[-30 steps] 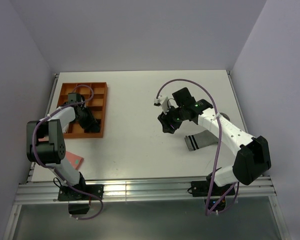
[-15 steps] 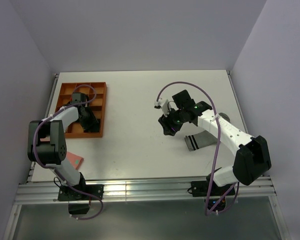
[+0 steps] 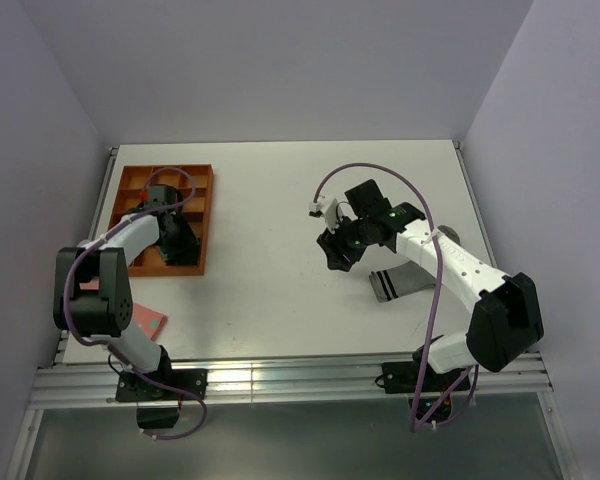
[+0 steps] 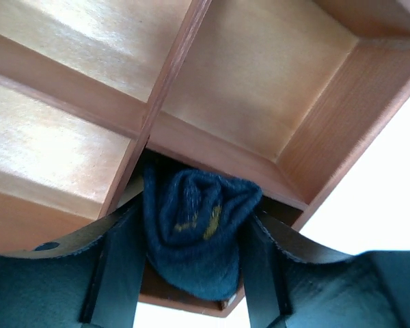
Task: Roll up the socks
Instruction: Place the sock in the storage box.
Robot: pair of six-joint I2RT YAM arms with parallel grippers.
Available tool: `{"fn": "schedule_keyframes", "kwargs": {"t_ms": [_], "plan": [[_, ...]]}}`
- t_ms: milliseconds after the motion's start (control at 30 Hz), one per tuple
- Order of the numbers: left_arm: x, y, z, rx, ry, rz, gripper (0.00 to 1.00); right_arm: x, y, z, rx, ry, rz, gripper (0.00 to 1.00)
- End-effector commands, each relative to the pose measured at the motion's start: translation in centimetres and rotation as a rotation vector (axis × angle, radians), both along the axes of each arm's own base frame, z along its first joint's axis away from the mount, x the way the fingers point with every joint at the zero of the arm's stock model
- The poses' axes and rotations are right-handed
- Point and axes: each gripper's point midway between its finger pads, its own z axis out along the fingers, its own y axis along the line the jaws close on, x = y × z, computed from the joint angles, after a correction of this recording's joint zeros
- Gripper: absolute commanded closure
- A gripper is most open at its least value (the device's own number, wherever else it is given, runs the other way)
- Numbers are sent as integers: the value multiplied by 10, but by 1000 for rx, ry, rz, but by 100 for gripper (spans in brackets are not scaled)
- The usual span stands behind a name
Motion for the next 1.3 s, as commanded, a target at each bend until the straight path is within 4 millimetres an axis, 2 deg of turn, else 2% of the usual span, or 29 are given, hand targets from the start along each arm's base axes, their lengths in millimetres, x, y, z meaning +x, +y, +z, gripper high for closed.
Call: {"fn": "schedule_keyframes", "kwargs": {"t_ms": [0,200,567,767,867,1000,1267], "plan": [[-1,5,18,21,-42,19,42,6,0,15,24,-56,0,43],[-1,6,27,25,-66,19,39,6,0,15,26,-54,1,43],[4,7,54,27,-126,17,41,7,1,14,23,-50,-4,44],[5,6,43,33,-108,22,46,6,1,14,26,-47,0,44],[7,8,42,37,-118,38,51,5,0,12,22,-46,1,44],[7,10,31,50,-84,51,59,4,0,7,18,-37,6,45],[6,13,11,64,-41,70,62,2,-2,7,15,-39,12,45]]}}
